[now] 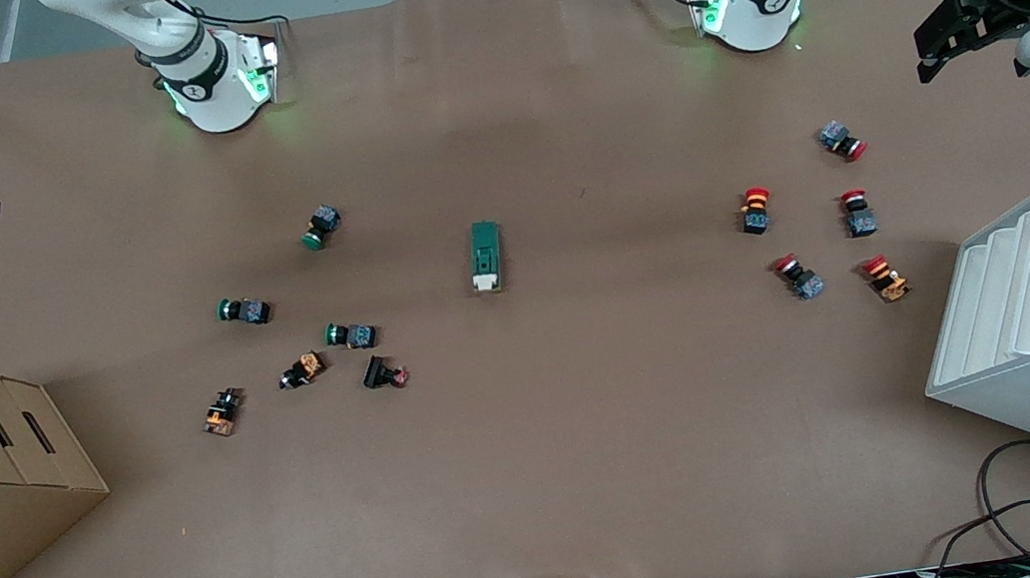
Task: Close load switch with both arms
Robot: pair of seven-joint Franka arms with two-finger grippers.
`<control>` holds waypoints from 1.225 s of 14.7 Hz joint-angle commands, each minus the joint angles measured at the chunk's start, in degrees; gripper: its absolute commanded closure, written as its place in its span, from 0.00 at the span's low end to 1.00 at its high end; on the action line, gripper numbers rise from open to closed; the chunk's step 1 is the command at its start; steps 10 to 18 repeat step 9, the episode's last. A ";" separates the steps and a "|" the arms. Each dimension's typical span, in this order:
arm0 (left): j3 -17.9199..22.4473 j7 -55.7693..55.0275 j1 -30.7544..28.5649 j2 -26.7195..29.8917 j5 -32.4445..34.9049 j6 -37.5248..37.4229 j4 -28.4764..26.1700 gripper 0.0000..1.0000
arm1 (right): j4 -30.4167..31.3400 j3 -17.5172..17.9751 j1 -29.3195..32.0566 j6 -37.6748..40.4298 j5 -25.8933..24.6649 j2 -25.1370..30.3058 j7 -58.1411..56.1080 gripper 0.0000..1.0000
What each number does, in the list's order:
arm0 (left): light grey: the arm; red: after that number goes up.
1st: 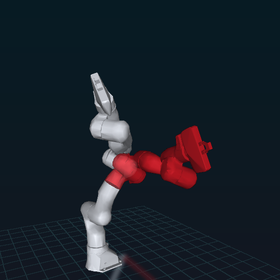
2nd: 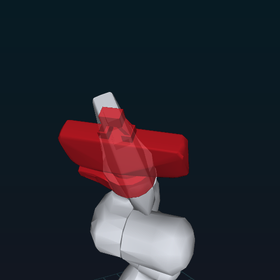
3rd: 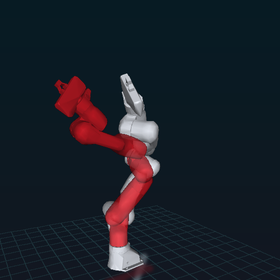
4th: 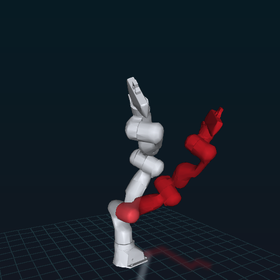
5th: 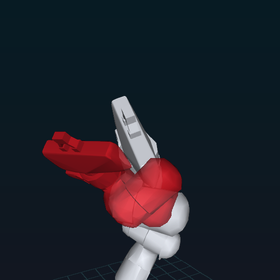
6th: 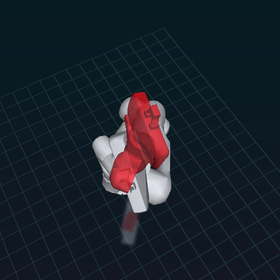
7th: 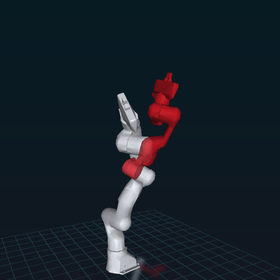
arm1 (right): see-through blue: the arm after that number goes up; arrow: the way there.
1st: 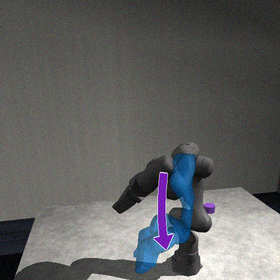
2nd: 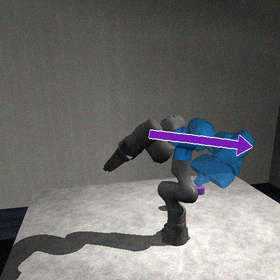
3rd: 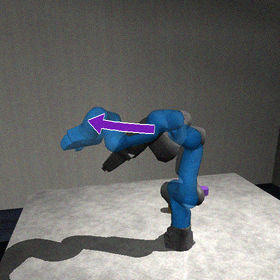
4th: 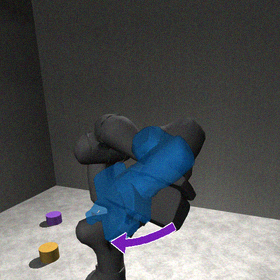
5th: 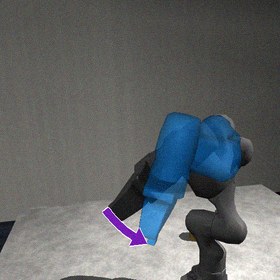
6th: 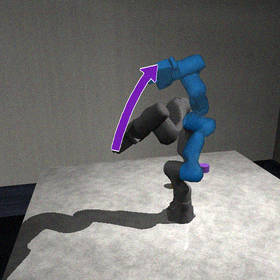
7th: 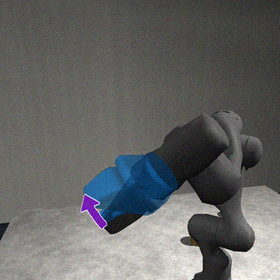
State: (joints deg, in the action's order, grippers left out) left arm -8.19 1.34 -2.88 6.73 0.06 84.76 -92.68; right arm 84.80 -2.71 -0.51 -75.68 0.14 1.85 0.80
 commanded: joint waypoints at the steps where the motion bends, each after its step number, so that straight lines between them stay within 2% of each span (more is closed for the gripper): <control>1: 0.28 0.95 -0.37 -0.41 -0.33 -1.35 1.63 0.00 | 4.05 -0.46 -0.10 -1.31 1.00 3.16 0.87 0.00; 7: 0.63 0.33 -0.46 -0.58 -0.06 -1.35 1.98 0.00 | 7.22 -0.46 0.77 -2.63 0.82 5.79 0.69 0.00; 18: 0.63 0.33 -0.55 -0.32 0.03 -1.44 1.89 0.00 | 7.22 -0.37 0.69 -2.89 0.82 5.97 0.69 0.00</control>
